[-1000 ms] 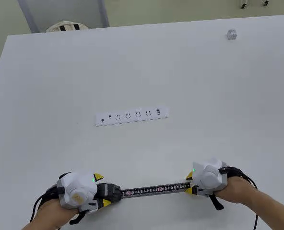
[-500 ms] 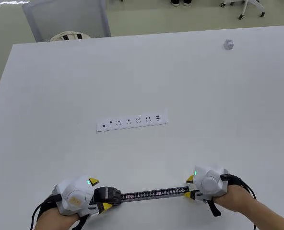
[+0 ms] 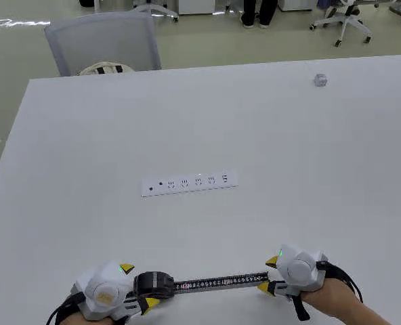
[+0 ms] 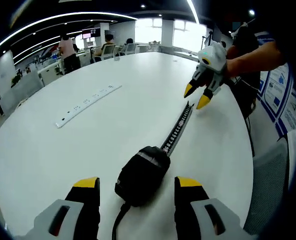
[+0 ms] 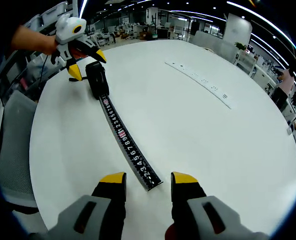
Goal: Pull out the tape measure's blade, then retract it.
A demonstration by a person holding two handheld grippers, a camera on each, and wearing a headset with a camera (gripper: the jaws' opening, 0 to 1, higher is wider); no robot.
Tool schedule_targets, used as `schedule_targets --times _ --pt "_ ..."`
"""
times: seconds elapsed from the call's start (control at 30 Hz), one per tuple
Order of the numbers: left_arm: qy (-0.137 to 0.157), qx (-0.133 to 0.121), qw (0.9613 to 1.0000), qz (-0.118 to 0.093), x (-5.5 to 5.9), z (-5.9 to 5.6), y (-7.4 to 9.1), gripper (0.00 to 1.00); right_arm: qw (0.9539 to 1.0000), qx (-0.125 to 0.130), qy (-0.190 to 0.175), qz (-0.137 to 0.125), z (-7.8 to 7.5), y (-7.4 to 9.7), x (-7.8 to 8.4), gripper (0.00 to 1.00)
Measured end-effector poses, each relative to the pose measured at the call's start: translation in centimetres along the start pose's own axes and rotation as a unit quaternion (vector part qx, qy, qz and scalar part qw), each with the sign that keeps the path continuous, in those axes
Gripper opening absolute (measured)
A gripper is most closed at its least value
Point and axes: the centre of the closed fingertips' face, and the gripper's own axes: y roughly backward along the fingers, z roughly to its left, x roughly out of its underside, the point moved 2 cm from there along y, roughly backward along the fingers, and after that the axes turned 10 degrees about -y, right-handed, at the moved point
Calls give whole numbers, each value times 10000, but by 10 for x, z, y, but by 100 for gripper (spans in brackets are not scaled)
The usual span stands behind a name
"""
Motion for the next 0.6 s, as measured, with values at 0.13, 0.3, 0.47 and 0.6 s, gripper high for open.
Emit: schedule_targets --times 0.13,0.3,0.47,0.6 --pt "168 -106 9998 -65 1 0 5 60 9998 76 -178 -89 5 3 -2 41" --pt "478 -313 9983 -78 2 1 12 65 9989 174 -401 -196 10 8 -2 45" --pt "624 -511 9967 -101 1 -2 21 73 9969 257 -662 -341 18 13 -2 49" --pt "758 -579 9953 -155 2 -6 26 73 9958 302 -770 -380 26 15 0 51"
